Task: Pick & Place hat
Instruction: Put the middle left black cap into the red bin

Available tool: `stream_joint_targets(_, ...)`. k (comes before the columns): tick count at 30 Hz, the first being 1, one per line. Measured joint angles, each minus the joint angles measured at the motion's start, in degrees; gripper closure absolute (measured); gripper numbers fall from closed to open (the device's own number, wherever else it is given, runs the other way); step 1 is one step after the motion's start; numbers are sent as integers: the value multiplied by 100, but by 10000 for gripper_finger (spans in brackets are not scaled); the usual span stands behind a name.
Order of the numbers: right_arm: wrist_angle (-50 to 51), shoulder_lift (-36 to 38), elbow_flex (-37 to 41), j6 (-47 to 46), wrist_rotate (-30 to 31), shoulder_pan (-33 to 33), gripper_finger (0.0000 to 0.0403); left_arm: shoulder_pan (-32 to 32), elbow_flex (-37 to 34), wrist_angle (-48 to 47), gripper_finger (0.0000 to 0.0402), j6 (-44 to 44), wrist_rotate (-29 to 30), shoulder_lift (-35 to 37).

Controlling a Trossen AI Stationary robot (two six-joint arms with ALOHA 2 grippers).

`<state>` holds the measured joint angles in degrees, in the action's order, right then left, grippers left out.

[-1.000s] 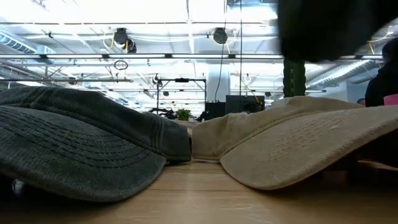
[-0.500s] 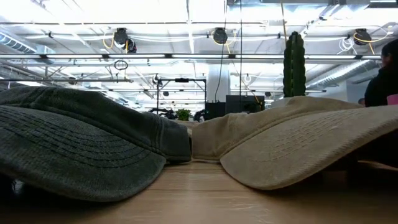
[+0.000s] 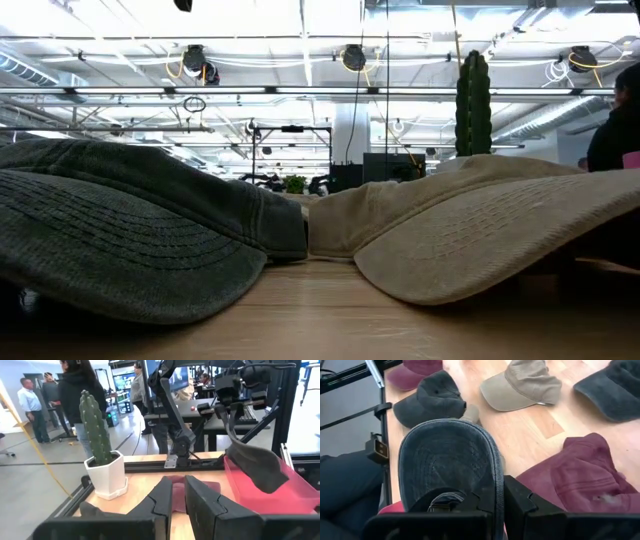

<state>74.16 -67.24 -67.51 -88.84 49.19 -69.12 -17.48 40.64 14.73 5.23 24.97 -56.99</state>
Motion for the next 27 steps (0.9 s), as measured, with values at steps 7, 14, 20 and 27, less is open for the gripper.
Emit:
stream_joint_targets(7, -575, -428, 160, -357, -1202, -2, 386, -25, 0, 5, 346, -2, -4, 0)
stream_joint_targets(14, -884, -643, 533, -954, -1570, 0, 386, -25, 0, 10, 346, -24, -7, 0)
stream_joint_targets(20, -612, -535, 538, -942, -1096, 0, 392, -25, 2, 74, 346, 2, -9, 0)
stream_joint_targets(27, -542, -234, 425, -575, -616, 0, 397, -15, 2, 84, 346, 129, -8, 0)
